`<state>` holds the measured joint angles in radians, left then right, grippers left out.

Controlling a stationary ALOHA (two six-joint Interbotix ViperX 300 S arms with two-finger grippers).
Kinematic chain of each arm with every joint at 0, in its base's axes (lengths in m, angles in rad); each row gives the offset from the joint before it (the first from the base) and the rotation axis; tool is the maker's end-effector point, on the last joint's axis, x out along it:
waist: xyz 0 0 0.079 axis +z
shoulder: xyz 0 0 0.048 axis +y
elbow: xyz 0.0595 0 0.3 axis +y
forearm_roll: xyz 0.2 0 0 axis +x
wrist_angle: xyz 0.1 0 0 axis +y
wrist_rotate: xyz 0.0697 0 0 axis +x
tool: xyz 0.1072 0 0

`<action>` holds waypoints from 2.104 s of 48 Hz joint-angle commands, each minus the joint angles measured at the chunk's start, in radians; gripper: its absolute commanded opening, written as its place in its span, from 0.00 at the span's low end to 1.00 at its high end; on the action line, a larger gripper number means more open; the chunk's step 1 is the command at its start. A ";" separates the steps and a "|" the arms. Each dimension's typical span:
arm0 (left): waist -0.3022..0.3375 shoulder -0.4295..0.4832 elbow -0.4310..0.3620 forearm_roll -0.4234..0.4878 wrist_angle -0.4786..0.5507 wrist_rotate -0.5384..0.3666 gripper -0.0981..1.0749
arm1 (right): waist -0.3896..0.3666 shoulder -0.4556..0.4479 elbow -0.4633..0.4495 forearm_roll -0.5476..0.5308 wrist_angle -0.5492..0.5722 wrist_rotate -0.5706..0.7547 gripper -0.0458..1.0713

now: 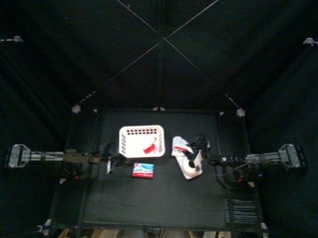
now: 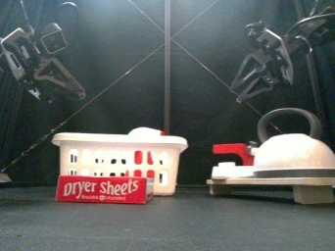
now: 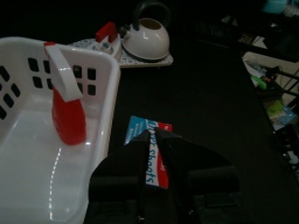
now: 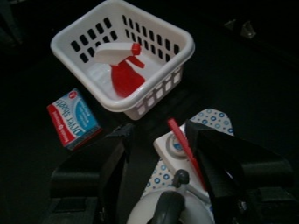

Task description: Grab iron

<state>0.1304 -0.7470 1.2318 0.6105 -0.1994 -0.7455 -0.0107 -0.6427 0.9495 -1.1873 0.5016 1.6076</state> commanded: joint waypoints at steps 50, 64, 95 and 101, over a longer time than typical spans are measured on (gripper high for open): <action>0.087 0.796 -0.767 0.002 0.011 0.161 0.81 | 0.075 -0.184 0.160 -0.140 0.006 -0.011 0.81; 0.089 0.940 -0.942 0.097 0.133 0.161 0.81 | 0.077 -0.181 0.161 -0.135 0.003 -0.011 0.81; 0.089 1.068 -1.043 0.123 0.184 0.161 0.81 | 0.075 -0.181 0.163 -0.135 0.003 -0.011 0.81; 0.089 1.077 -1.049 0.121 0.183 0.161 0.81 | 0.075 -0.181 0.163 -0.135 0.003 -0.011 0.81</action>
<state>0.2163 0.3421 0.2148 0.7317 -0.0123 -0.5829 0.0629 -0.8283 1.1229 -1.3192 0.5062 1.5984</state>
